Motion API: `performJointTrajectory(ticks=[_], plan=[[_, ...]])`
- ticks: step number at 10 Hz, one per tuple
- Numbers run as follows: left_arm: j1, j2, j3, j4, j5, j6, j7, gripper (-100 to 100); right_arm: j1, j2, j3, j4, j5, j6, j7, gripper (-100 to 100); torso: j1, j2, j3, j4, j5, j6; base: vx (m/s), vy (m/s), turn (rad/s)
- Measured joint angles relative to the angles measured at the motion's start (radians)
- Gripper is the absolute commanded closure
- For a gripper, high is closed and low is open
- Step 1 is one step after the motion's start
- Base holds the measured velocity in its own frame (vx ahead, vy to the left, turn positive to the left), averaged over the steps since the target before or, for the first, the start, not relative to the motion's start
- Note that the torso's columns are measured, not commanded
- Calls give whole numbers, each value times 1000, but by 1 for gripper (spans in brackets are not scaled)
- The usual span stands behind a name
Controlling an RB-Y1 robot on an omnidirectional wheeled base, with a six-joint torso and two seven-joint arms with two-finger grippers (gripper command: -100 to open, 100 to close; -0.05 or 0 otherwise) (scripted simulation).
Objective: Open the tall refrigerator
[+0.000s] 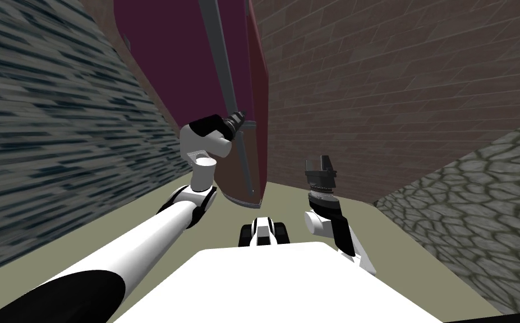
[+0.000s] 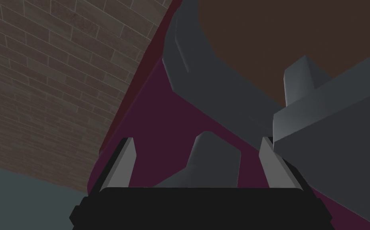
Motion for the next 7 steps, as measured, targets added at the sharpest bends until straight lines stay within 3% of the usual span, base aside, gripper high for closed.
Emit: performJointTrajectory(ticks=[7], plan=[[-151,80,-10,135,99,120,-62,-100,0,0,0,0,0,0,0,0,0,1,0,0,0,0,-46,10,-45]])
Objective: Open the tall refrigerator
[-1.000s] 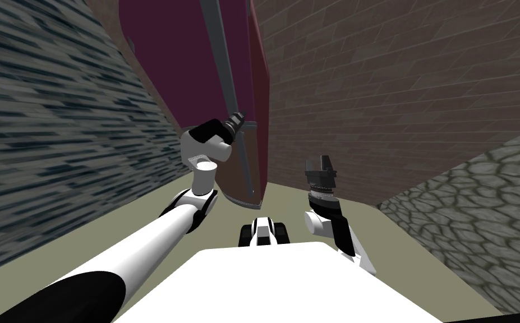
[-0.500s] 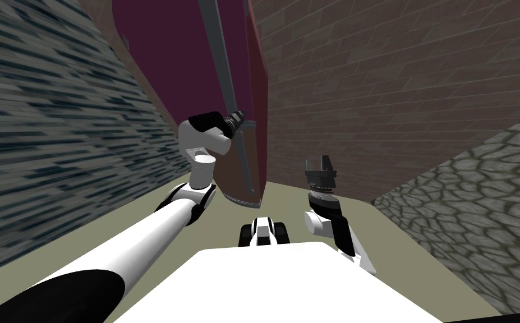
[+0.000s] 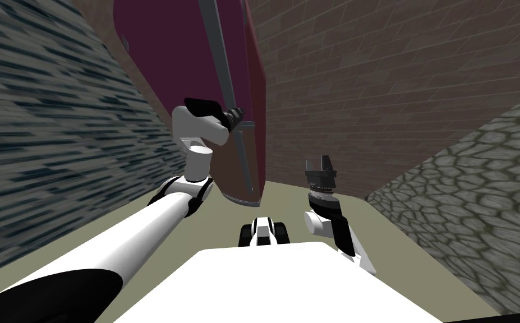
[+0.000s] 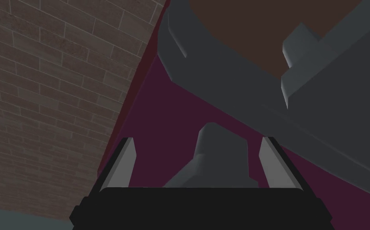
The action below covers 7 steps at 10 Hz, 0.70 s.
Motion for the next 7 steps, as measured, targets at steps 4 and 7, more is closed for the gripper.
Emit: performJointTrajectory(ticks=[4,7], plan=[[-97,57,-5,96,75,81,-44,-100,0,0,0,0,0,0,0,0,1,0,0,2,0,-1,-50,8,-45],[-169,92,-11,163,116,135,-71,-100,0,0,0,0,0,0,0,0,0,1,0,0,0,0,-45,9,-39]])
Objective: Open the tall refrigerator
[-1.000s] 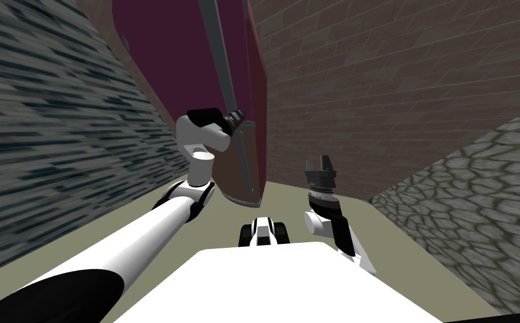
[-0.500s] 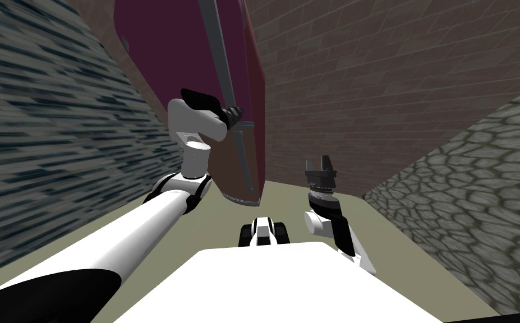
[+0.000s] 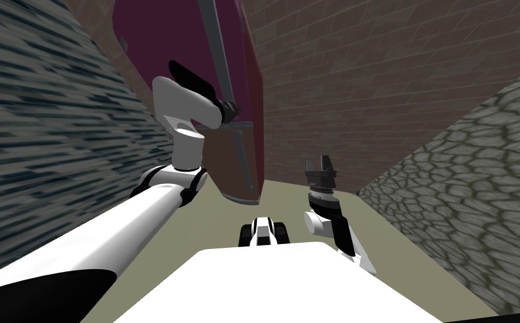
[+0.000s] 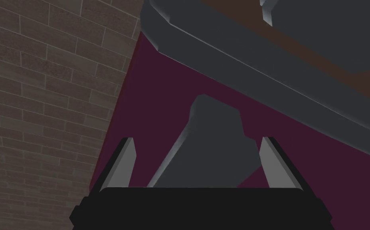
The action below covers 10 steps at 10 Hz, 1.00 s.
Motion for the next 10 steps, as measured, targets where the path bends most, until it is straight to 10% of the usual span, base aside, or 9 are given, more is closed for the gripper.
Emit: performJointTrajectory(ticks=[5,6,10], plan=[[-69,35,-2,66,43,53,-27,-100,0,0,0,0,0,0,0,0,0,-7,-5,-2,0,0,17,2,-24],[-70,35,-2,67,44,54,-27,100,0,0,0,0,0,0,0,0,0,-4,-3,-2,0,0,6,1,23],[-82,15,3,32,97,60,-33,100,0,0,0,0,0,0,0,0,12,7,5,1,6,-1,-150,274,-46]])
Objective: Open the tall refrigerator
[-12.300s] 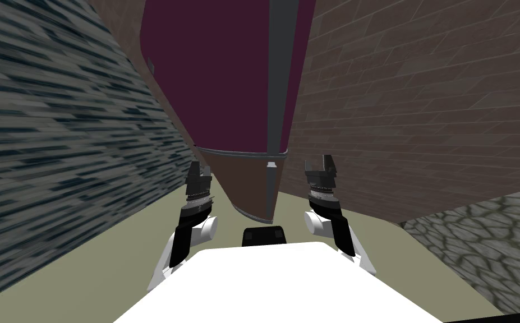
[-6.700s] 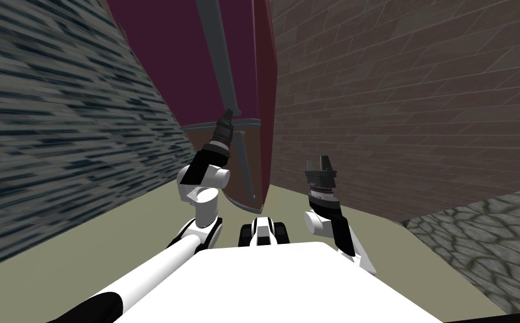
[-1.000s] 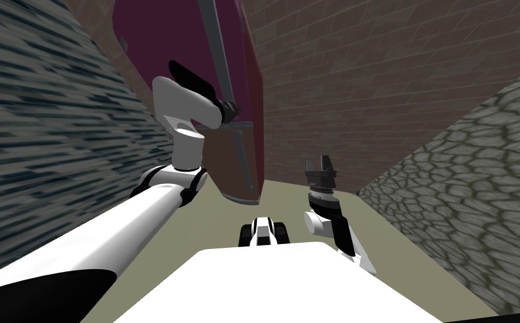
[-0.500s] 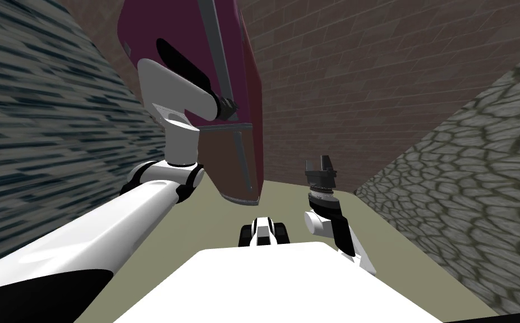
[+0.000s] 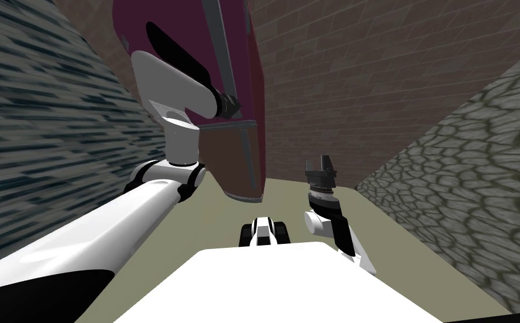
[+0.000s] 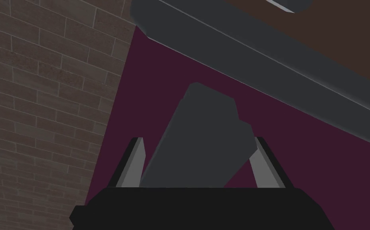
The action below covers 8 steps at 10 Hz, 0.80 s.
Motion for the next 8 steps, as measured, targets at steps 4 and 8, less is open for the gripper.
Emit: performJointTrajectory(ticks=[4,8], plan=[[-12,-42,5,-63,94,18,-1,100,0,0,0,0,0,0,0,0,-7,-6,-6,3,-3,-2,-225,360,-38],[-18,-70,17,-115,177,20,-10,100,0,0,0,0,0,0,0,0,-15,-7,-6,4,-6,-1,-137,236,-24]])
